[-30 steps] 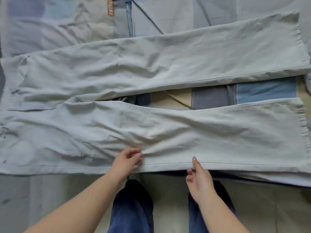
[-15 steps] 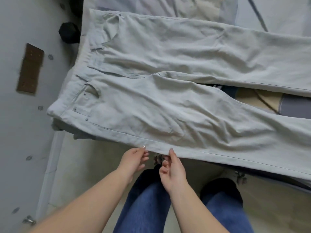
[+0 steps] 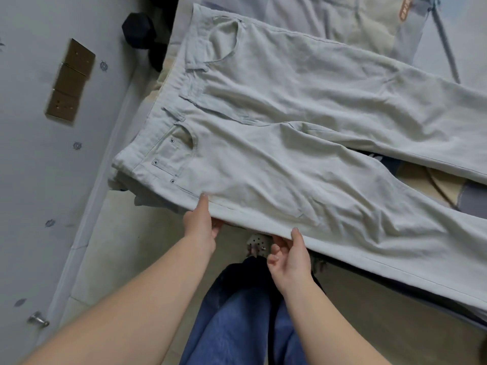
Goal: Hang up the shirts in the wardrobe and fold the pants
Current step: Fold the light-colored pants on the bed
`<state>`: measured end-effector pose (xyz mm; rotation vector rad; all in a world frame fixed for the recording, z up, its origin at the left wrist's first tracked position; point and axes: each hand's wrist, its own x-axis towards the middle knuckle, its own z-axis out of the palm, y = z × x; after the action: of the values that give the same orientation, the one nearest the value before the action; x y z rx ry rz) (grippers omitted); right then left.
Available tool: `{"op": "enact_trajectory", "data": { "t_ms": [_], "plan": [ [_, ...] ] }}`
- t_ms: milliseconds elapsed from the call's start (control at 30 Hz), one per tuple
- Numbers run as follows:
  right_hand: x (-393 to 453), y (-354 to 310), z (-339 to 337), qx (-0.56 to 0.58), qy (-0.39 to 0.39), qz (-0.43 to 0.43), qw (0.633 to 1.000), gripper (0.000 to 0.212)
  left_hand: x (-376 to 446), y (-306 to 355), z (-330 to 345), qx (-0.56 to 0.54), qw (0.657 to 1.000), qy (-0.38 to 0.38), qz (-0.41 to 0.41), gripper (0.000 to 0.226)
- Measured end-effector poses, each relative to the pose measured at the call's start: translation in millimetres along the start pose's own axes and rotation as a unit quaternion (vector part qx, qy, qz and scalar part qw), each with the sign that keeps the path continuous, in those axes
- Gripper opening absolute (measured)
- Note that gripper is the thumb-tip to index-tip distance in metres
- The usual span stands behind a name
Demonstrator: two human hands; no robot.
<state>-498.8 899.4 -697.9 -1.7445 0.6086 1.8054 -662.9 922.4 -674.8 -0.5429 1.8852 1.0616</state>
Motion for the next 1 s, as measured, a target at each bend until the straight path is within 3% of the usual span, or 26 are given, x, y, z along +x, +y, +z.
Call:
{"op": "enact_trajectory", "data": {
  "t_ms": [167,300,467,733,833,1000],
  "plan": [
    [-3,-30,-11,-0.138,-0.001,-0.062,0.988,0.009,14,39,-16,0.065,0.981,0.12,0.14,0.034],
    [-26,-68,-2,-0.215,-0.014,-0.133,0.967,0.021,0,72,-16,0.09,0.97,0.12,0.189,0.017],
    [-53,-141,36,-0.271,-0.012,-0.273,0.923,0.038,-30,119,34,0.076,0.97,0.056,0.226,0.016],
    [-32,-254,139,-0.25,-0.005,-0.397,0.883,0.047,-6,209,167,0.093,0.952,-0.05,0.288,0.026],
    [-3,-291,184,-0.252,0.011,-0.419,0.872,0.043,25,237,213,0.125,0.938,-0.074,0.315,0.032],
    [36,-337,236,-0.277,0.016,-0.38,0.883,0.025,80,259,260,0.18,0.936,-0.095,0.289,0.02]
  ]
}}
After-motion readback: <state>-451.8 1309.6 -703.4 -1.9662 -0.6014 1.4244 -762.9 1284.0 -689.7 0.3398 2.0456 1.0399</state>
